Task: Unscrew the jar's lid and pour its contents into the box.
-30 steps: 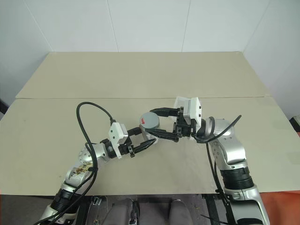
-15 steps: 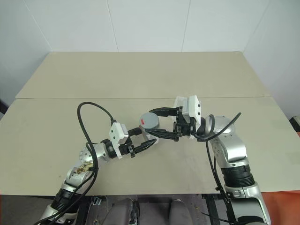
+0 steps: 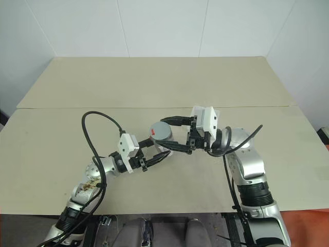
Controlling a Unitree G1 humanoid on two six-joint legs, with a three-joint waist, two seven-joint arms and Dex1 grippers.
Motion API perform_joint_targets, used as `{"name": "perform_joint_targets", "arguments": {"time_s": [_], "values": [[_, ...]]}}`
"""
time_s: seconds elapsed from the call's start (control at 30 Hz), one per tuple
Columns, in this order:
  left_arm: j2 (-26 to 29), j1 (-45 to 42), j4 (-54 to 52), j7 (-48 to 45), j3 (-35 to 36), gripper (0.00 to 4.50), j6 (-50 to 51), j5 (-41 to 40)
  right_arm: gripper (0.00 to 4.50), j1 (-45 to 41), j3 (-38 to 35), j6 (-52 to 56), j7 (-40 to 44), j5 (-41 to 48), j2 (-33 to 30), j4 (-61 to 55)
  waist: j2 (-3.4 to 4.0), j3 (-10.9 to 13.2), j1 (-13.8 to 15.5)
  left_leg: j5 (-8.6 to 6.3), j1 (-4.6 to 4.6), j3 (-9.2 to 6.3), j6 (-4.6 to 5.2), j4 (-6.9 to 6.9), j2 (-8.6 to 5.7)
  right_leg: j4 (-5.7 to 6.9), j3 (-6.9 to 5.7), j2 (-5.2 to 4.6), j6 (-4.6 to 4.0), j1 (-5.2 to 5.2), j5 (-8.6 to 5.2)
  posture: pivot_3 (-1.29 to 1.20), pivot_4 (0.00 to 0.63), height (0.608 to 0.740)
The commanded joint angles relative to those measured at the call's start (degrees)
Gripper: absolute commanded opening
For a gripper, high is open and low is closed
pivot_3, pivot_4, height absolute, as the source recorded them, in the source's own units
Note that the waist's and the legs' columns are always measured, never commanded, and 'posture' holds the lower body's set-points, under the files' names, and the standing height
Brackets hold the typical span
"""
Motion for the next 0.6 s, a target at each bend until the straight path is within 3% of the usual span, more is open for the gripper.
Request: {"name": "perform_joint_targets", "arguments": {"time_s": [0.03, 0.6], "values": [[0.0, 0.2, -0.7, -0.6, -1.3, 2.43, -0.6, 0.6, 3.26, -0.2, -2.2, 2.1, -1.7, 3.7, 0.0, -3.1, 0.0, 0.0, 0.0, 0.0, 0.0, 0.0, 0.0, 0.0, 0.0, 0.0, 0.0, 0.0, 0.0, 0.0, 0.0, 0.0, 0.15, 0.74], [0.2, 0.1, 2.2, -0.1, -1.7, 2.43, -4.9, 4.1, 3.26, 0.2, -2.8, 7.4, -4.2, 8.0, 0.1, -4.5, 0.01, 0.0, 0.0, 0.0, 0.0, 0.0, 0.0, -0.01, 0.0, 0.0, 0.0, 0.0, 0.0, 0.0, 0.0, 0.0, 0.15, 0.74]]}}
